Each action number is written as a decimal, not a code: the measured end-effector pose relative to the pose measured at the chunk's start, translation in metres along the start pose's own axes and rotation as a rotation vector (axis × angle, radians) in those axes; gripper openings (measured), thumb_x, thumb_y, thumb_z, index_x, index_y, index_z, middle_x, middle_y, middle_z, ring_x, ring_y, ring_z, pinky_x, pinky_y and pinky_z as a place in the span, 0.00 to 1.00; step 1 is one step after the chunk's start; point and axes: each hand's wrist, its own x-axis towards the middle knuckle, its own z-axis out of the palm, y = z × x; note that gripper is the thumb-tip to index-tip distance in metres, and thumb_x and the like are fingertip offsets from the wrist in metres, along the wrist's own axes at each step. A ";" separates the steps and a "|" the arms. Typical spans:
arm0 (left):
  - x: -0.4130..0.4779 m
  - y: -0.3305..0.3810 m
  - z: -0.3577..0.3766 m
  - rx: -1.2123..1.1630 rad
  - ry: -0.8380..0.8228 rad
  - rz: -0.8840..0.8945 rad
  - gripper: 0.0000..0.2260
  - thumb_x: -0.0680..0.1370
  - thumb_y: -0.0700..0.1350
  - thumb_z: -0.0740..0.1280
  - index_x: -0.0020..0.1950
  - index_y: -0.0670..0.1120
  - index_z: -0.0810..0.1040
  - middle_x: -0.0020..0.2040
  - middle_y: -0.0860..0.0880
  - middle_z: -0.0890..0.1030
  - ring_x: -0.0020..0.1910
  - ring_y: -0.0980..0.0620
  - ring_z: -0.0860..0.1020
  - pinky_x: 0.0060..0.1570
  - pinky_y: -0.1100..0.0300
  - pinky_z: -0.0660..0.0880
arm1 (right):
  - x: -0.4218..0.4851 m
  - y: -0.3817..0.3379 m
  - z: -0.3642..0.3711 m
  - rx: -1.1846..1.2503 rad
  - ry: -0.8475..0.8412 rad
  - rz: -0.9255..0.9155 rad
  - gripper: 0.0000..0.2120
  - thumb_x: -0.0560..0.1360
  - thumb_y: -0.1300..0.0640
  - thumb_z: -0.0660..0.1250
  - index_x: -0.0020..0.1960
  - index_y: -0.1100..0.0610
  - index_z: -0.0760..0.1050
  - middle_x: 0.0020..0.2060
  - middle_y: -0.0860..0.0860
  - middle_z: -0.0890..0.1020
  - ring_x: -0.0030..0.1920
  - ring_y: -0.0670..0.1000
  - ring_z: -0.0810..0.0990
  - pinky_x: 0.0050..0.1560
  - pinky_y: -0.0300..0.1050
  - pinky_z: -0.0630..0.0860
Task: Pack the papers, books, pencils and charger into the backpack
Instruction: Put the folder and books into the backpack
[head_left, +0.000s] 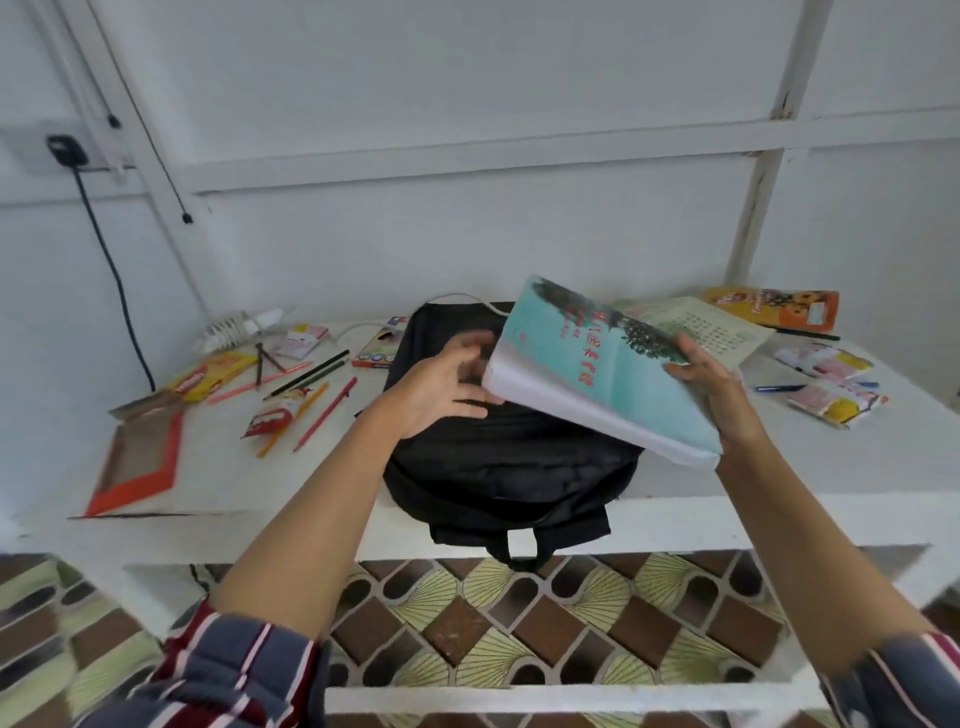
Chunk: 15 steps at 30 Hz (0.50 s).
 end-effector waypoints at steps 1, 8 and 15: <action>-0.005 -0.005 -0.001 0.108 -0.042 -0.043 0.15 0.79 0.48 0.62 0.65 0.51 0.69 0.56 0.46 0.78 0.51 0.48 0.79 0.57 0.50 0.73 | -0.004 -0.001 -0.001 -0.027 -0.008 -0.001 0.27 0.73 0.62 0.62 0.72 0.54 0.64 0.67 0.49 0.70 0.61 0.48 0.73 0.58 0.37 0.74; -0.007 -0.036 0.008 0.777 -0.211 -0.090 0.26 0.68 0.35 0.75 0.63 0.50 0.73 0.58 0.48 0.74 0.58 0.51 0.72 0.58 0.59 0.71 | -0.018 -0.007 0.004 -0.027 -0.033 0.038 0.28 0.72 0.62 0.63 0.71 0.53 0.64 0.64 0.48 0.72 0.50 0.42 0.78 0.46 0.31 0.77; 0.003 -0.036 0.007 1.065 0.488 0.624 0.09 0.72 0.37 0.68 0.51 0.41 0.74 0.50 0.43 0.75 0.45 0.44 0.75 0.39 0.53 0.71 | -0.028 -0.007 0.002 -0.056 -0.008 0.063 0.24 0.77 0.65 0.58 0.72 0.54 0.64 0.62 0.44 0.70 0.51 0.41 0.74 0.40 0.23 0.72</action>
